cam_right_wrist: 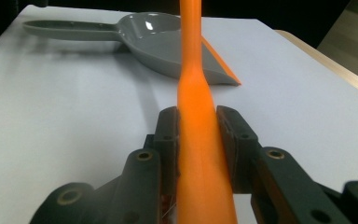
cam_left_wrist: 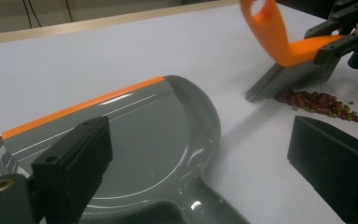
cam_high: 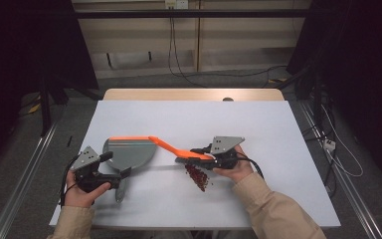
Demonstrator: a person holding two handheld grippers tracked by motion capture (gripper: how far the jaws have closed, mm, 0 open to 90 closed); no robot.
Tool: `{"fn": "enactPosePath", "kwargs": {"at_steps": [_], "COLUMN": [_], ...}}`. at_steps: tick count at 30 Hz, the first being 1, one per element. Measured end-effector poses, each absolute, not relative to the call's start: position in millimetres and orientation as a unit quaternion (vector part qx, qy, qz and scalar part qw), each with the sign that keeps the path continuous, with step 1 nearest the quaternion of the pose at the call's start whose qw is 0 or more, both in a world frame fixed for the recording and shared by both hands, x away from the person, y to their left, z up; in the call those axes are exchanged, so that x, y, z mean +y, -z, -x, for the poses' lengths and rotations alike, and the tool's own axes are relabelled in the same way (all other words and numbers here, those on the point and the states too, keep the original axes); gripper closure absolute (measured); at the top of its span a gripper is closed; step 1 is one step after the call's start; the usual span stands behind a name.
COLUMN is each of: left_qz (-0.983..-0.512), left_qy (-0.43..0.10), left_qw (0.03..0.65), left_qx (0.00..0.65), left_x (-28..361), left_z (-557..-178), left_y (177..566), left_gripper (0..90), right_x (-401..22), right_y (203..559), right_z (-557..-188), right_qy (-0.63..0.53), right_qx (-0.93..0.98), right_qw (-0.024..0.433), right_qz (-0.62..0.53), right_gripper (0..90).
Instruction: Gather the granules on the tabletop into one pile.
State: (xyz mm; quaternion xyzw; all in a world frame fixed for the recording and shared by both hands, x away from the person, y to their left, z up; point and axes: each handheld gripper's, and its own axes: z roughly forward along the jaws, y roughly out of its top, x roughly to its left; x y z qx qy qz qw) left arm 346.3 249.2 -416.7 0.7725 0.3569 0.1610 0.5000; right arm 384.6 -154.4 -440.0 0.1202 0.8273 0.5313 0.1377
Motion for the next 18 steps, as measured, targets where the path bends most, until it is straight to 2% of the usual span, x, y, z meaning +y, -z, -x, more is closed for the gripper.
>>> {"fn": "enactPosePath", "kwargs": {"at_steps": [7,18], "left_qz": [-0.773,-0.779], "left_qy": [-0.158,-0.149], "left_qw": [0.498,0.49], "left_qx": [0.36,0.362], "left_x": [247.8,245.9], "left_z": [-344.2,-340.1], "left_y": [415.5,415.9], "left_gripper": [6.4,6.3], "right_x": [-158.4,-171.1], "right_y": [439.8,434.6], "right_z": [-370.1,-367.3], "right_qy": [-0.535,-0.566], "right_qx": [0.825,0.796], "right_qw": [0.141,0.153], "right_qz": [-0.111,-0.148], "right_gripper": [71.5,71.4]}}
